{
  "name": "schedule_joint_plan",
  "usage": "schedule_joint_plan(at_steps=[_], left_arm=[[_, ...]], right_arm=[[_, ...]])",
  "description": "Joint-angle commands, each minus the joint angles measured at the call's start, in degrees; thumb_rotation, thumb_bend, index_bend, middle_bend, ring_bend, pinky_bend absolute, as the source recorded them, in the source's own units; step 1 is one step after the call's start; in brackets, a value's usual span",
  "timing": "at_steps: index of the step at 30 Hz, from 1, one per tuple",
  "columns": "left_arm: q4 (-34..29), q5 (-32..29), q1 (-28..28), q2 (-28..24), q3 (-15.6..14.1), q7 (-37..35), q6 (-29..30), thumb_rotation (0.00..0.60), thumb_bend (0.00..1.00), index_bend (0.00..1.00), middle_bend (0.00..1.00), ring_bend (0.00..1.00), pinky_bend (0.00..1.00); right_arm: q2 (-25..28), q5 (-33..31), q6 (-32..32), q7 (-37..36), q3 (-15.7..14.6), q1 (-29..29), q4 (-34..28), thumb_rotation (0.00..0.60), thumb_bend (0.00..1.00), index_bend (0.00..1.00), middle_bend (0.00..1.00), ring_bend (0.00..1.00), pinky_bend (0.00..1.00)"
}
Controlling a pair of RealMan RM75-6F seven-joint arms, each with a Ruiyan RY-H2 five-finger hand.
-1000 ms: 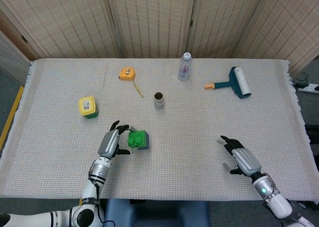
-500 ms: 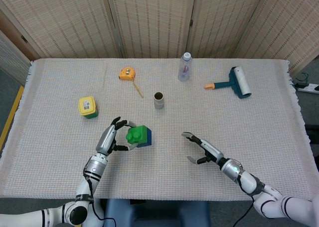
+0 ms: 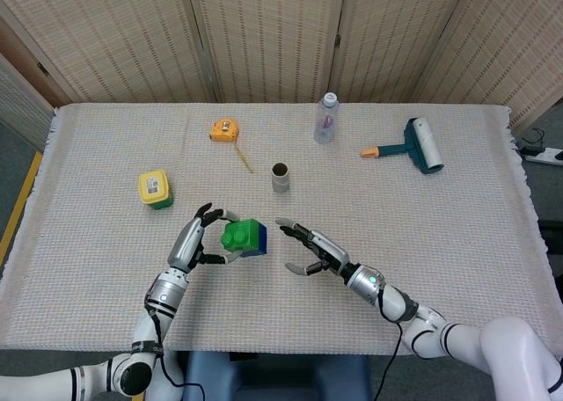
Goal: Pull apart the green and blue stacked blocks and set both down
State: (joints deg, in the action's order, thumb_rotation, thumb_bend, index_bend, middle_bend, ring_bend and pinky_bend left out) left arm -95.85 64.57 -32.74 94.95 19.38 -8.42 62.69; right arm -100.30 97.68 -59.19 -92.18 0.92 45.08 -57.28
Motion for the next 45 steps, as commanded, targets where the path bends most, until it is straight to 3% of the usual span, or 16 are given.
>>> schedule_joint_plan(at_steps=[1, 24, 33, 41, 45], left_arm=[[0.2, -0.1, -0.1, -0.1, 0.1, -0.2, 0.0, 0.6, 0.59, 0.67, 0.84, 0.3, 0.0], [2.2, -0.4, -2.5, 1.7, -0.1, 1.0, 0.0, 0.6, 0.59, 0.67, 0.85, 0.3, 0.0], [1.1, -0.6, -2.4, 1.3, -0.4, 0.8, 0.2, 0.6, 0.59, 0.67, 0.84, 0.3, 0.0], [0.2, -0.3, -2.3, 1.2, -1.1, 1.2, 0.5, 0.6, 0.59, 0.67, 0.85, 0.3, 0.0], [0.0, -0.2, -2.3, 1.2, -1.1, 1.1, 0.7, 0.6, 0.59, 0.67, 0.84, 0.3, 0.0]], right_arm=[[-0.5, -0.7, -0.4, 0.7, 0.2, 0.3, 0.1, 0.6, 0.4, 0.0, 0.0, 0.0, 0.0], [-7.2, -3.8, -0.2, -1.0, 0.8, 3.4, 5.0, 0.6, 0.4, 0.03, 0.0, 0.0, 0.0], [-8.0, -6.0, 0.4, 2.1, 2.0, 3.5, 4.5, 0.6, 0.4, 0.33, 0.03, 0.05, 0.02], [-8.2, -8.4, 0.4, 6.1, 3.6, 2.6, 2.8, 0.6, 0.4, 0.54, 0.19, 0.17, 0.18], [-8.5, -9.6, 0.5, 7.8, 4.4, 2.1, 2.2, 0.6, 0.4, 0.67, 0.35, 0.33, 0.37]])
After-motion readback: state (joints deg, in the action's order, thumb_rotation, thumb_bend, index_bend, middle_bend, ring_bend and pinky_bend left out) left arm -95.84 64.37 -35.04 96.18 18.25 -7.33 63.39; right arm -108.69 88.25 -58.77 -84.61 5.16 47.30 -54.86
